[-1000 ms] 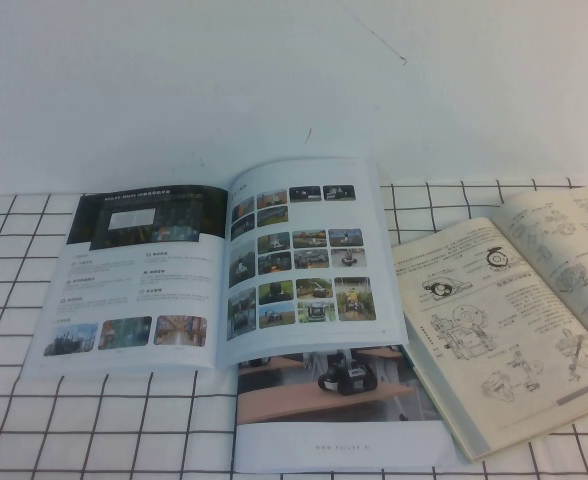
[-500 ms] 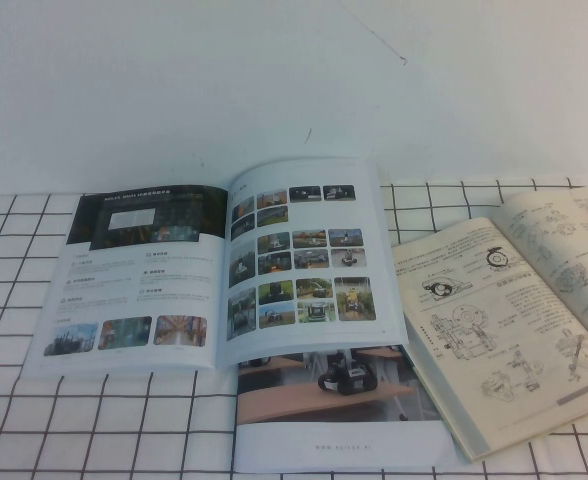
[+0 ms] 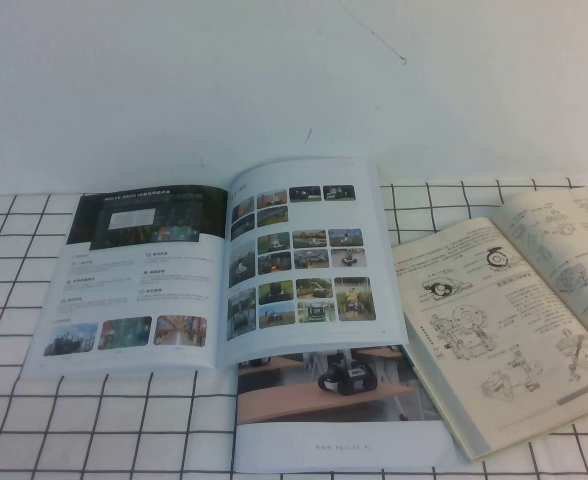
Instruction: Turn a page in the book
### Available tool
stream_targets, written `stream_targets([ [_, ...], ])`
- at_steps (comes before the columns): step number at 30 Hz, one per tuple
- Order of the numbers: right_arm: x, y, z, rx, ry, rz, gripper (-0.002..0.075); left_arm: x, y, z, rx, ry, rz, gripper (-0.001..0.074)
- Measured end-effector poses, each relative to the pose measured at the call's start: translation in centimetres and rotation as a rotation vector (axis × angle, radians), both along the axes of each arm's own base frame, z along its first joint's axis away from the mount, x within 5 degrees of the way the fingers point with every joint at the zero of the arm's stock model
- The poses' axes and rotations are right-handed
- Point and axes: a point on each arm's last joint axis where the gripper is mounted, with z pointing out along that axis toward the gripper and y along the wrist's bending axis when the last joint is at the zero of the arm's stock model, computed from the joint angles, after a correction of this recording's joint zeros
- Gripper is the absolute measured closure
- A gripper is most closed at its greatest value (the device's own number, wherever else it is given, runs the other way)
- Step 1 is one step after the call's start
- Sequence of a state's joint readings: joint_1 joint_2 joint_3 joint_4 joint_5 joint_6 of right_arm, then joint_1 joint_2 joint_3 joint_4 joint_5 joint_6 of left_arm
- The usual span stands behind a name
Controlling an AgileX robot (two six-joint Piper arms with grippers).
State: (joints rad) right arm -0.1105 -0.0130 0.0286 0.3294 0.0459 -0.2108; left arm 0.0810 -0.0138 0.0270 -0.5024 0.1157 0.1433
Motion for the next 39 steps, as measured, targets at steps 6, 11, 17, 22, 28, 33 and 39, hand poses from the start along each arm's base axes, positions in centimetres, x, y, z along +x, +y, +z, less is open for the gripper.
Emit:
stream_targets([
  [6, 0.0, -0.3, 0.8, -0.006, -0.093, -0.033, 0.0717, 0.0, 0.0, 0.3, -0.247, -0.037, 0.005, 0.0738],
  [11, -0.3, -0.8, 2.4, -0.004, -0.270, -0.095, 0.0717, 0.0, 0.2, 0.8, -0.510, -0.093, 0.025, 0.0738],
  [17, -1.2, -1.5, 4.3, 0.062, -0.504, -0.156, 0.0717, -0.1, 0.8, 1.3, -0.598, -0.169, 0.073, 0.0738],
  [22, -1.5, -1.2, 5.1, 0.024, -0.576, -0.139, 0.0717, -0.2, 0.8, 2.5, -0.620, -0.211, 0.070, 0.0738],
  [28, -3.0, -0.1, 9.8, -0.214, -0.712, -0.094, 0.0717, -1.9, 0.9, 8.5, -0.483, -0.403, 0.047, 0.0738],
  [33, -5.8, 0.7, 15.0, -0.341, -0.897, -0.099, 0.0717, -4.5, 0.8, 13.8, -0.249, -0.583, 0.060, 0.0738],
  [39, -7.9, 1.0, 19.9, -0.340, -0.998, -0.102, 0.0717, -5.8, 0.3, 17.5, -0.022, -0.633, 0.053, 0.0738],
])
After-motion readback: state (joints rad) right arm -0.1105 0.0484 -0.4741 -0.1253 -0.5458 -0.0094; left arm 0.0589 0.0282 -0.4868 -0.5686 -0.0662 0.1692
